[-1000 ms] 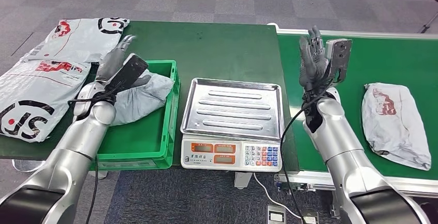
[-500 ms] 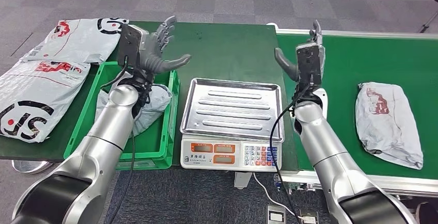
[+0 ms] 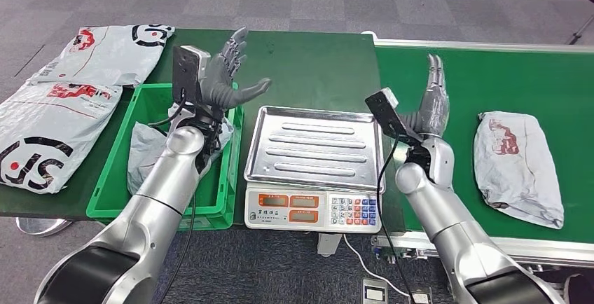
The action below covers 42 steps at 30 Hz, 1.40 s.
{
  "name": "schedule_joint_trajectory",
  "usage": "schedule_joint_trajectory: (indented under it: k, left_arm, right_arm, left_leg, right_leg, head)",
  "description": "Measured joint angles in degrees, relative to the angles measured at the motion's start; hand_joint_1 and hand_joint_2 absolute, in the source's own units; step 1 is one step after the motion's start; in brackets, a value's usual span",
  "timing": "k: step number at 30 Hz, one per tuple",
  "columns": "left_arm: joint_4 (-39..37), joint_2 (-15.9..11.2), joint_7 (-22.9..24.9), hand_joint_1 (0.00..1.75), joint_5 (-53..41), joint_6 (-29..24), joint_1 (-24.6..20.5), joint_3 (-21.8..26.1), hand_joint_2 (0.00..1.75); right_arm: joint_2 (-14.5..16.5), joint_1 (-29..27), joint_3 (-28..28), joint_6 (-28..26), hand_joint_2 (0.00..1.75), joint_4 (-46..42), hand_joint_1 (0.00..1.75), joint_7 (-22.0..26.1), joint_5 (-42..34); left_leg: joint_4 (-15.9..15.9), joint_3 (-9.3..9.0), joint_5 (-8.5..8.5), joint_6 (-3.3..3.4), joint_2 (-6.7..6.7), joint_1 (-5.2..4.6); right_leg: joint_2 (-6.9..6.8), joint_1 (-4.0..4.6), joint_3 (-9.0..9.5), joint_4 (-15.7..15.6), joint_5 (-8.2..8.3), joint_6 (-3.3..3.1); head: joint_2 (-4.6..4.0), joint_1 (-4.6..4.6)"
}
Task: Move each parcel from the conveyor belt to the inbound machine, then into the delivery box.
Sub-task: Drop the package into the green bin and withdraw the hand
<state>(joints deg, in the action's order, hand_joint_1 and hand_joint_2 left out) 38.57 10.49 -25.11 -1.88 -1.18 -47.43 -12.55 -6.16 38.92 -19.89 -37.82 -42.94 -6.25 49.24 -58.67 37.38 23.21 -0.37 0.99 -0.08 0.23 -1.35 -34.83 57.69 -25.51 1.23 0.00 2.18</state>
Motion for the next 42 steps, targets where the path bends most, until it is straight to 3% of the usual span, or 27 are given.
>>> schedule_joint_trajectory:
  k: [4,11,21,29,42]
  left_arm:
    - [0.7,-0.2,0.1,0.00,0.3,-1.0,1.4,0.0,1.75]
    - [1.5,-0.5,1.1,0.00,0.3,-1.4,1.9,0.0,1.75]
    - [1.5,-0.6,1.9,0.00,0.3,-1.4,1.9,0.0,1.75]
    - [0.6,-0.6,1.8,0.00,0.2,-1.4,1.9,0.0,1.75]
    - [-0.3,-0.4,1.1,0.00,-0.4,-1.0,2.5,0.0,1.75]
  right_arm:
    - [-2.7,-1.1,2.5,0.1,1.75,3.4,0.00,-5.0,6.1]
    - [-7.2,-4.8,8.7,1.5,1.75,8.5,0.00,-10.8,10.4]
    - [-10.9,-8.1,14.9,12.1,1.75,12.2,0.00,-18.8,15.0]
    - [-12.8,-8.1,18.1,18.1,1.75,15.1,0.00,-20.7,16.9]
    - [-13.5,-8.5,20.0,20.2,1.75,16.5,0.00,-22.2,19.0]
  left_leg:
    - [0.0,0.02,0.00,0.01,0.12,-0.01]
    - [0.0,0.02,0.04,0.06,0.10,-0.08]
    - [0.0,0.01,0.05,0.06,0.00,-0.08]
    - [0.0,0.02,0.05,0.06,0.01,-0.09]
    - [0.0,0.02,0.05,0.06,0.00,-0.08]
  right_leg:
    - [-0.10,-0.01,0.04,0.0,0.00,0.01]
    - [-0.09,-0.06,0.04,0.0,-0.01,0.02]
    - [-0.02,-0.06,0.00,0.0,-0.01,0.03]
    - [-0.02,-0.07,0.01,0.0,-0.01,0.03]
    - [-0.02,-0.06,0.01,0.0,-0.01,0.03]
  head:
    - [0.00,0.00]
    - [0.00,-0.01]
    - [0.00,0.00]
    - [0.00,-0.01]
    - [0.00,-0.01]
